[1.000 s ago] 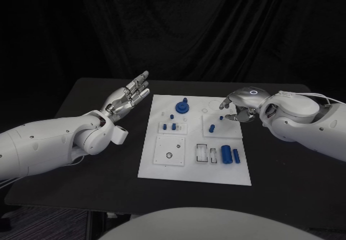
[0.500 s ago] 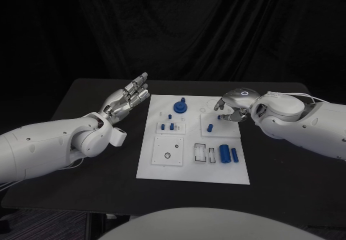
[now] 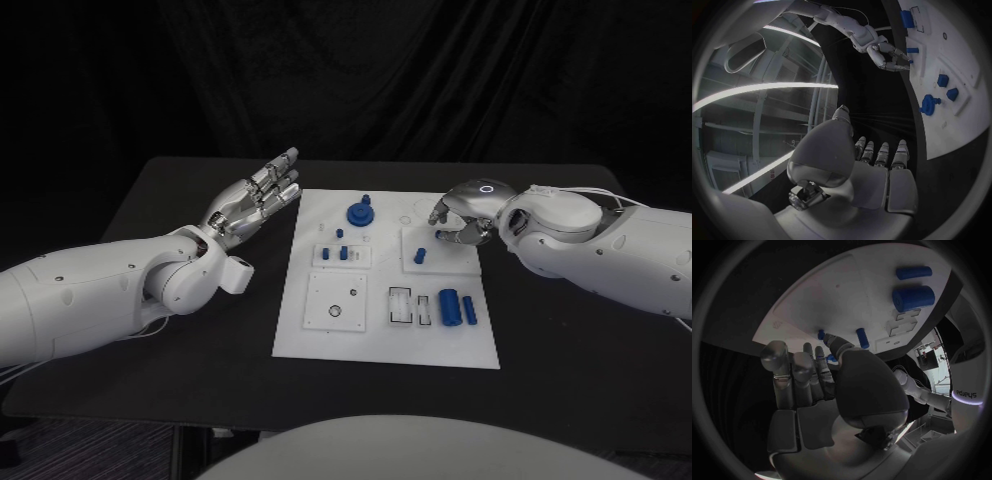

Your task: Assemble the parts on the task board

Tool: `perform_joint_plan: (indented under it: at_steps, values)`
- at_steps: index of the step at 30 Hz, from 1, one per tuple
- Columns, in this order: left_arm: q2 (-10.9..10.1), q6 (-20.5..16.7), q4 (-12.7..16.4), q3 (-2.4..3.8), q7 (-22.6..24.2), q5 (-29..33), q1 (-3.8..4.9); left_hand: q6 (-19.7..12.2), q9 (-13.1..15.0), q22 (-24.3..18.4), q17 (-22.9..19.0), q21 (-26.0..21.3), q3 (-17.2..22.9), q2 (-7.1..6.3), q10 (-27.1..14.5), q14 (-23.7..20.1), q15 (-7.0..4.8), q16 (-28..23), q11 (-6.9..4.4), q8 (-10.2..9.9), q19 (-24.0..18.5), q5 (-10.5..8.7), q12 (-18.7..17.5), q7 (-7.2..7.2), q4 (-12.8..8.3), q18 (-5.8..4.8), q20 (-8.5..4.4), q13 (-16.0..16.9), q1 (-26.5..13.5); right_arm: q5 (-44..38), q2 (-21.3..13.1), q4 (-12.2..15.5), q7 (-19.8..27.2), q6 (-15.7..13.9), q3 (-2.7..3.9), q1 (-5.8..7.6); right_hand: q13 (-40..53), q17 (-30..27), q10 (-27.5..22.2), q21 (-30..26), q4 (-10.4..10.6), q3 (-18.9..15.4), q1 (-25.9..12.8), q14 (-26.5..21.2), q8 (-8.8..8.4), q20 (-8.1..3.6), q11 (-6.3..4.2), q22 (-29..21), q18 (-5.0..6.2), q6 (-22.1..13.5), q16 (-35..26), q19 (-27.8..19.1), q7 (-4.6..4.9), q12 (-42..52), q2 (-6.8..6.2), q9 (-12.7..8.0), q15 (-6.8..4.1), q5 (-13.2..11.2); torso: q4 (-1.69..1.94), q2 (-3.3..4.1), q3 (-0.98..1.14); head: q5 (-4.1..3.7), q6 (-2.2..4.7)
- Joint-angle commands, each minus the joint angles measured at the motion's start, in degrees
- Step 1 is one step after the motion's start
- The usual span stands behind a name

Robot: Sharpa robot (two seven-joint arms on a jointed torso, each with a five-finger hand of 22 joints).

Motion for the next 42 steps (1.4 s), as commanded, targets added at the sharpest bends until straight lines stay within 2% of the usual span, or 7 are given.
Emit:
perform_joint_plan:
  at_steps: [1,6,16,20,33,35,42]
  values:
    - [0.3,1.6,-0.2,0.06,7.1,0.4,-0.12,0.1,0.1,0.0,-0.1,-0.1,-0.1,0.03,0.1,0.0,0.45,-0.2,0.41,-0.1,0.0,0.48,0.2,0.31,0.0,0.94,0.58,0.0,0.7,1.0,-0.1,-0.3,0.2,1.1,0.04,-0.17,-0.3,-0.1,1.3,-0.2,-0.1,0.5,0.4,-0.1,0.51,-0.29,-0.13,6.2,-0.46,1.1,-0.1,-0.1,-0.12,0.3,0.26,0.3,-0.16,0.3,0.05,-0.07,0.01,0.01,0.01]
    - [0.5,2.0,-0.3,0.06,6.8,0.4,-0.30,0.5,0.1,0.2,-0.1,-0.1,-0.1,0.34,0.1,0.0,1.06,-0.2,0.20,0.0,0.1,1.43,0.1,0.87,-0.1,0.93,1.10,0.0,1.7,1.1,0.0,-0.7,0.4,1.3,0.04,-0.37,-0.6,-0.1,2.4,0.0,-0.2,0.9,0.7,0.0,1.09,-0.39,-0.34,6.3,-0.50,2.2,0.1,0.1,0.06,0.5,0.32,0.9,-0.31,0.8,-0.07,-0.13,-0.04,0.23,0.01]
    - [0.8,2.5,-0.7,0.06,6.4,0.4,-0.52,0.6,0.2,0.4,-0.1,0.0,0.0,0.64,0.0,0.0,1.47,-0.2,0.19,0.0,0.3,2.53,0.0,1.17,-0.3,0.95,1.63,0.0,2.8,1.2,0.5,-1.4,0.4,1.6,0.04,-0.85,-0.9,0.0,2.6,0.6,-0.3,1.1,0.8,0.2,1.53,-0.47,-0.44,6.4,-0.59,3.1,0.3,0.4,0.42,0.3,0.43,1.3,-0.42,0.6,0.09,-0.13,-0.05,0.14,0.01]
    - [0.8,2.8,-0.8,0.06,6.2,0.4,-0.62,0.7,0.2,0.4,-0.1,0.0,0.0,0.77,0.1,0.0,1.71,-0.2,0.48,0.0,0.3,2.74,0.0,1.17,-0.4,0.95,1.84,0.0,3.2,1.2,0.6,-1.8,0.4,1.6,0.04,-1.05,-1.0,-0.2,2.8,0.5,-0.5,1.3,1.1,0.1,1.58,-0.54,-0.53,6.4,-0.57,3.2,0.2,0.4,0.42,0.2,0.45,1.4,-0.51,0.6,-0.03,-0.09,-0.05,0.27,0.01]
    - [0.9,3.3,-1.0,0.06,5.7,0.4,-1.04,0.8,0.2,0.7,-0.1,0.1,0.0,1.18,0.1,0.0,2.26,-0.2,1.29,0.1,0.4,3.47,0.1,1.46,-0.6,0.96,2.42,0.0,4.2,1.2,1.4,-2.8,1.1,1.0,0.05,-1.55,-1.4,-0.5,4.0,0.8,-1.3,2.1,2.1,0.1,1.61,-0.82,-0.83,6.5,-0.61,3.4,0.1,0.6,1.03,0.2,0.58,1.8,-0.77,1.4,0.06,-0.07,-0.02,0.13,0.01]
    - [0.9,3.4,-1.1,0.06,5.7,0.4,-1.08,1.0,0.2,0.7,-0.1,0.1,0.0,1.30,0.1,0.0,2.48,-0.2,1.85,0.1,0.5,3.69,0.3,1.54,-0.7,0.96,2.65,0.0,4.5,1.2,1.4,-3.0,1.1,0.9,0.05,-1.59,-1.5,-0.5,4.1,0.9,-1.3,2.1,2.1,0.1,1.60,-0.83,-0.85,6.5,-0.63,3.3,0.1,0.6,1.04,0.2,0.58,1.9,-0.79,1.4,0.05,-0.10,-0.04,0.12,0.01]
    - [0.9,3.5,-1.3,0.06,5.4,0.4,-1.17,1.0,0.2,0.8,-0.1,0.1,0.0,1.39,0.1,0.0,2.70,-0.2,2.36,0.1,0.6,3.85,0.4,1.65,-0.8,0.97,2.87,0.0,4.8,1.2,1.7,-3.3,1.3,0.6,0.05,-1.67,-1.7,-0.5,5.2,1.4,-1.3,2.3,2.0,0.3,1.62,-0.92,-0.96,6.6,-0.74,3.4,0.2,0.9,1.35,0.3,0.57,2.1,-0.85,1.3,0.00,-0.08,-0.03,0.04,0.01]
